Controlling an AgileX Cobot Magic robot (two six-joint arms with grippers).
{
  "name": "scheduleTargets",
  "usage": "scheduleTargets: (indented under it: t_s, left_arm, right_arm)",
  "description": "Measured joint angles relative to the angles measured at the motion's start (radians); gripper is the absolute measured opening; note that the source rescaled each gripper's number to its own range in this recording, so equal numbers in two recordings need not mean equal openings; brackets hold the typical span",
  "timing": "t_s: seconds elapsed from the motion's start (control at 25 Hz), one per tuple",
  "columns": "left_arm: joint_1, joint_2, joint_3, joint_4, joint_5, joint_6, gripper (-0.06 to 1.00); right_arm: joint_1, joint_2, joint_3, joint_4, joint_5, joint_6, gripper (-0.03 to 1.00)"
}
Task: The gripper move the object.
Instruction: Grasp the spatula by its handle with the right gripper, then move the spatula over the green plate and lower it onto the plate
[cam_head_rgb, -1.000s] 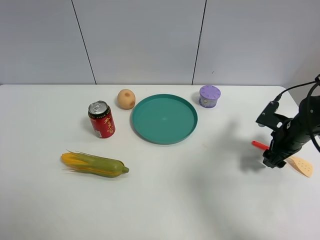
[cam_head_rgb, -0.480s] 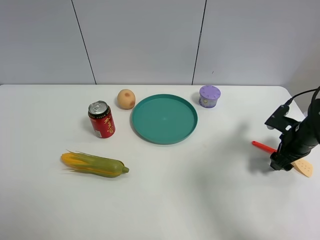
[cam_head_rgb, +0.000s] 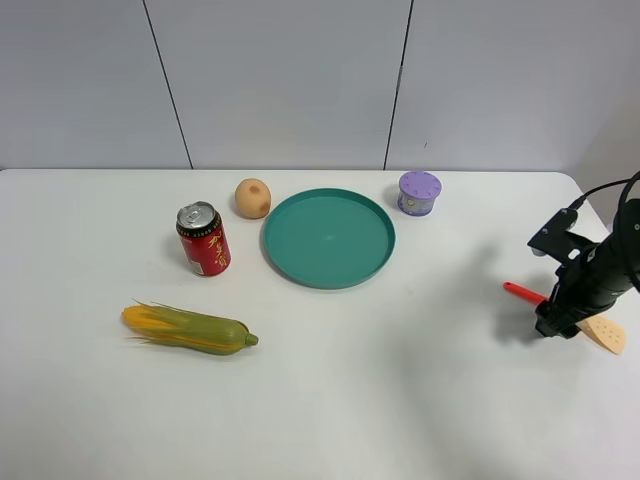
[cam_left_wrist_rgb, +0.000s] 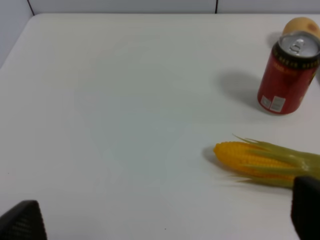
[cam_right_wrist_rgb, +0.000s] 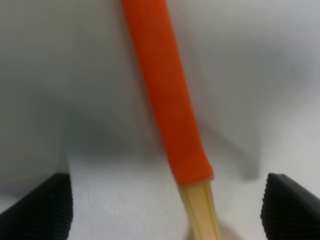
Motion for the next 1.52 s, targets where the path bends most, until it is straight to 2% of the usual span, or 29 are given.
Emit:
scheduleTargets:
  t_s: [0.2,0.36,0.68,0.8,0.92,0.96,1.16,1.32,1.52]
  left_arm:
    - [0.0,0.0,0.0,0.0,0.0,0.0,1.0]
    - [0.0,0.0,0.0,0.0,0.0,0.0,1.0]
    - [0.0,0.0,0.0,-0.002,0.0,0.0,1.0]
    - [0.0,0.0,0.0,-0.002,0.0,0.0,1.0]
    - [0.0,0.0,0.0,-0.002,0.0,0.0,1.0]
    - [0.0,0.0,0.0,-0.002,0.0,0.0,1.0]
    - [0.0,0.0,0.0,-0.002,0.0,0.0,1.0]
    - [0.0,0.0,0.0,-0.002,0.0,0.0,1.0]
    - [0.0,0.0,0.0,-0.002,0.0,0.0,1.0]
  right_arm:
    - [0.0,0.013,-0.007,0.033,-0.011,0.083,0.67]
    - [0.0,0.017,-0.008,0.067,-0.016,0.213,0.57]
    - [0.0,0.021,-0.008,0.083,-0.037,0.479,0.52]
    - [0.0,0.023,-0.008,0.081,-0.038,0.53,0.38]
    - [0.0,0.026,-0.008,0.064,-0.039,0.562,0.08]
    - [0.0,0.027,-0.008,0.059,-0.039,0.575,0.01]
    - [0.0,0.017,-0.008,0.047,-0.031,0.621,0.0]
    - [0.0,-0.049,-0.003,0.047,0.053,0.624,0.0]
    - [0.024,-0.232,-0.003,0.094,0.207,0.485,0.0]
